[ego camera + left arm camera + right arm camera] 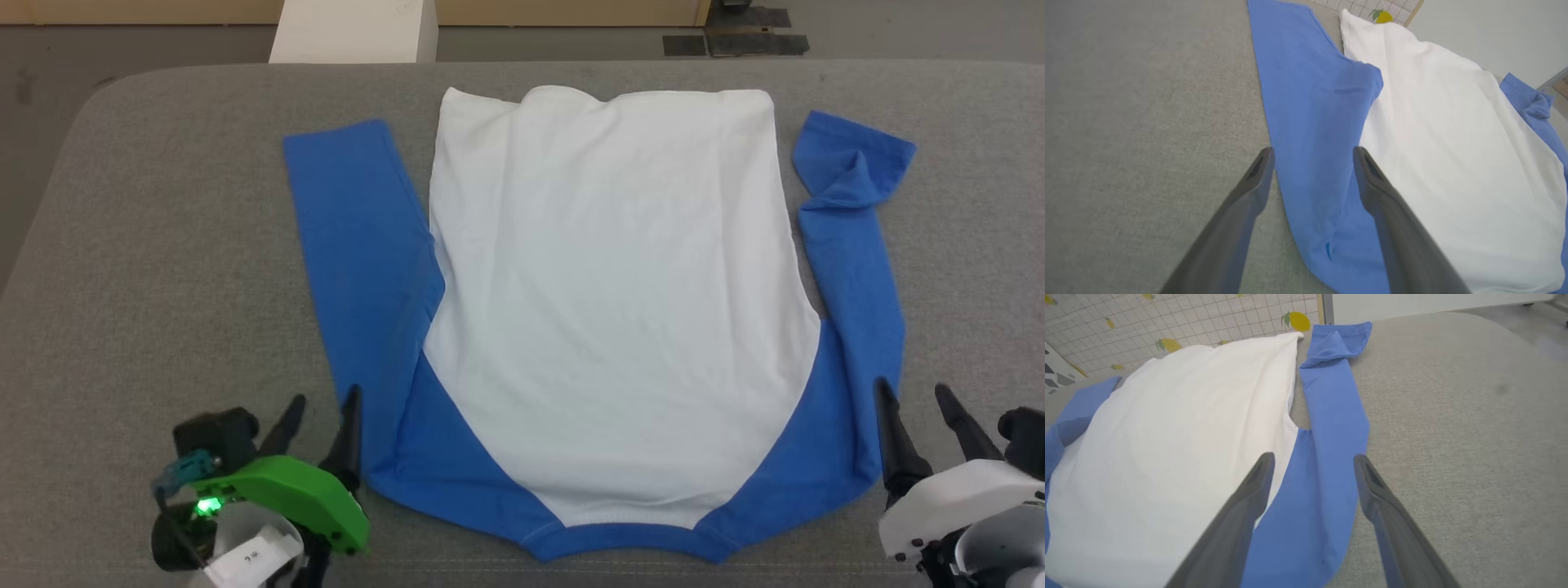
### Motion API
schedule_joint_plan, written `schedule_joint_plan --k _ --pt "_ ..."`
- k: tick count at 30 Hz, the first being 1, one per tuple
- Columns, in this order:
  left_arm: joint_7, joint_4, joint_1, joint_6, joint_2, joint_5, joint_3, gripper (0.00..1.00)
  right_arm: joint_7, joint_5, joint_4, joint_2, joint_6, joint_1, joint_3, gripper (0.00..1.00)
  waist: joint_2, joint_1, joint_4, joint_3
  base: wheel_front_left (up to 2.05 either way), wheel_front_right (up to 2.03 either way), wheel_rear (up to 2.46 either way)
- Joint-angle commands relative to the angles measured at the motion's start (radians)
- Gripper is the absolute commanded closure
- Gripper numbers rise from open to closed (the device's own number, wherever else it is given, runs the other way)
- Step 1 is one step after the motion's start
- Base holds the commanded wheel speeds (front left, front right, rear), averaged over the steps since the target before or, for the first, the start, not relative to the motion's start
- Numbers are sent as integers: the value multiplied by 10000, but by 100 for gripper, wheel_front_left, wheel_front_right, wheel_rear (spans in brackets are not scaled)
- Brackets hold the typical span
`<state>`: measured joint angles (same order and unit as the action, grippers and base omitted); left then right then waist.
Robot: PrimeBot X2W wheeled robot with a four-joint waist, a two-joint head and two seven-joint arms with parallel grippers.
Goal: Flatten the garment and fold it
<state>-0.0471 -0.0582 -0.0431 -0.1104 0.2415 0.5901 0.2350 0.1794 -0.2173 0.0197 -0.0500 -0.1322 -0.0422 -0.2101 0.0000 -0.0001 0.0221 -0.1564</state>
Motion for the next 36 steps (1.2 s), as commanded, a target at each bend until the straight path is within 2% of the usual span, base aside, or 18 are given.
schedule_joint_plan --k 1,6,12,20,25,28,31,36 --pt "197 113 -210 -127 140 -171 -131 0 -396 138 272 -3 15 -32 158 0 0 1 136 -109 0 0 0" --pt "480 -127 -1381 -150 767 -885 -269 0 -1418 510 769 -3 15 297 707 0 0 1 464 -674 0 0 0" --pt "121 -1103 -3786 331 1609 -1229 -407 0 -2094 763 1103 -3 15 1091 1232 0 0 1 956 -1795 0 0 0" --pt "-1280 -2426 -6943 1187 2972 -1428 -445 0 -2634 852 1232 -3 15 2158 1855 0 0 1 1780 -3427 0 0 0" --pt "-2450 -3041 -8273 1332 3606 -1371 -552 0 -2874 685 1139 -3 15 2698 2162 0 0 1 2280 -4224 0 0 0" --pt "-3373 -3360 -8914 1309 3866 -1164 -665 0 -3014 561 1060 -3 15 2916 2296 0 0 1 2520 -4617 0 0 0" --pt "-4263 -3514 -9344 1036 4073 -1035 -797 0 -3144 470 1011 -3 15 3033 2408 0 0 1 2701 -4933 0 0 0" --pt "-5921 -3787 -9617 40 4540 -1220 -911 0 -3339 295 874 -3 15 3100 2554 0 0 1 2922 -5255 0 0 0"
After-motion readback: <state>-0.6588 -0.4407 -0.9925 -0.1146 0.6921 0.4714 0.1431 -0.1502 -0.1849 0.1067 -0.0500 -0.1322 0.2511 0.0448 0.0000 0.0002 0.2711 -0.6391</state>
